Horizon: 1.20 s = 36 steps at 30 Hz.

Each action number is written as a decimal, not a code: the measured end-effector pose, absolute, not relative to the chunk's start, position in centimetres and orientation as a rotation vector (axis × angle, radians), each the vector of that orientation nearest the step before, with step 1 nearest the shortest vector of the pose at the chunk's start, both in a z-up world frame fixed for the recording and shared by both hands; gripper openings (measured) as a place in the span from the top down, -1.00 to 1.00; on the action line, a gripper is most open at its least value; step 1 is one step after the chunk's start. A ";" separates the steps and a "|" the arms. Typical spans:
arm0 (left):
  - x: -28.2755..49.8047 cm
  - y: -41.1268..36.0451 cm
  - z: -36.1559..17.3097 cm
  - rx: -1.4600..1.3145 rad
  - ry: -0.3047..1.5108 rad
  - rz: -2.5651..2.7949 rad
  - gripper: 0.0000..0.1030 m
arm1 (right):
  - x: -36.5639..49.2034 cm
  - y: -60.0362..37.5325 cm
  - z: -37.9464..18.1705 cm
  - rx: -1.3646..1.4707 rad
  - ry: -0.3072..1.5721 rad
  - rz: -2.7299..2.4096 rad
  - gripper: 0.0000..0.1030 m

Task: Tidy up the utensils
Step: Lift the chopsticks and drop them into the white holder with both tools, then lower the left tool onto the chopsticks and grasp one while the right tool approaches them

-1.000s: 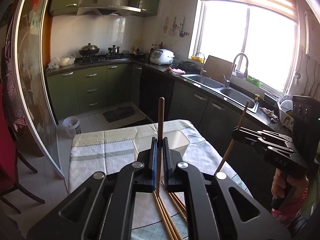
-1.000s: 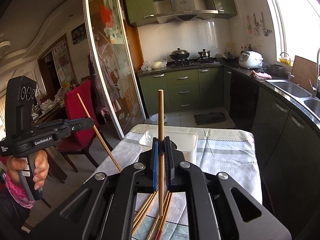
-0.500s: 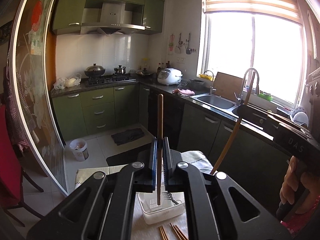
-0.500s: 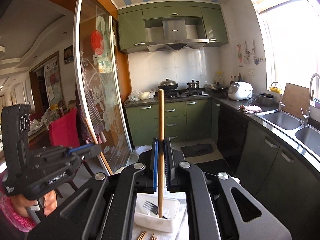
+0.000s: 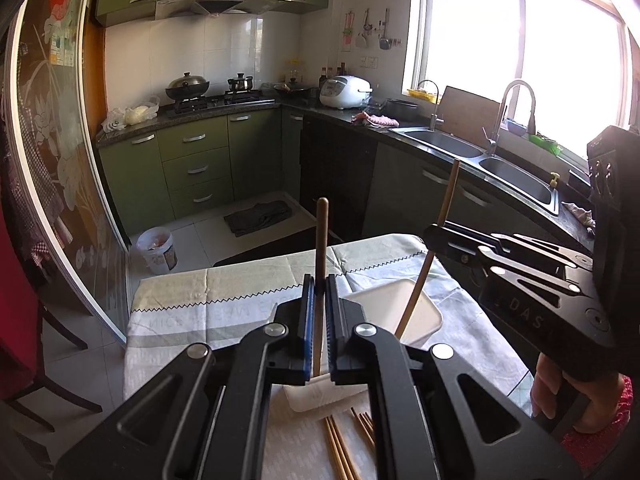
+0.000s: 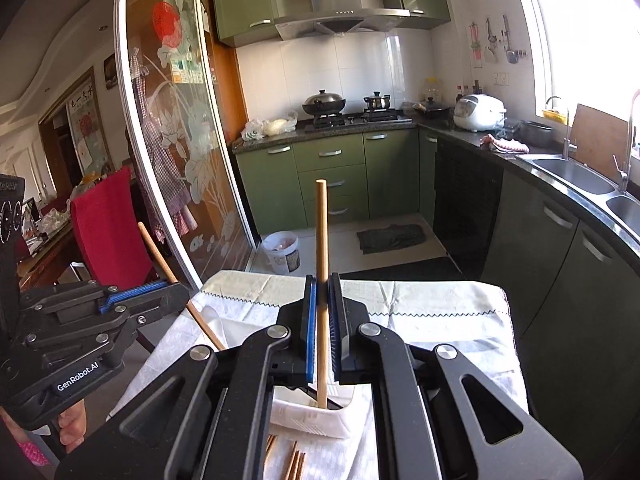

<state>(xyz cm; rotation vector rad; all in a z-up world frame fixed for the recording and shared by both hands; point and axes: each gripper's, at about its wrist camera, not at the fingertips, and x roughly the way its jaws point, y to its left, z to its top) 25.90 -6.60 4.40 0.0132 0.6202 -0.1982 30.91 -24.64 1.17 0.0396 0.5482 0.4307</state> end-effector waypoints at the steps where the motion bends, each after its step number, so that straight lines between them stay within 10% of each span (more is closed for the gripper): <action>1: 25.7 -6.7 4.2 0.013 0.626 -0.201 0.90 | 30.8 -24.5 0.7 0.032 0.554 0.429 0.87; 14: 21.1 -6.2 4.1 0.005 0.654 -0.217 0.72 | 23.6 -28.0 2.2 0.042 0.453 0.422 0.63; 26: 22.2 -7.1 -11.7 -0.038 1.232 -0.242 0.68 | 14.9 -36.8 -4.6 0.235 0.570 0.384 0.44; 36: 23.7 -7.5 -14.2 -0.009 1.307 -0.166 0.68 | 13.5 -40.4 -8.4 0.385 0.635 0.400 0.44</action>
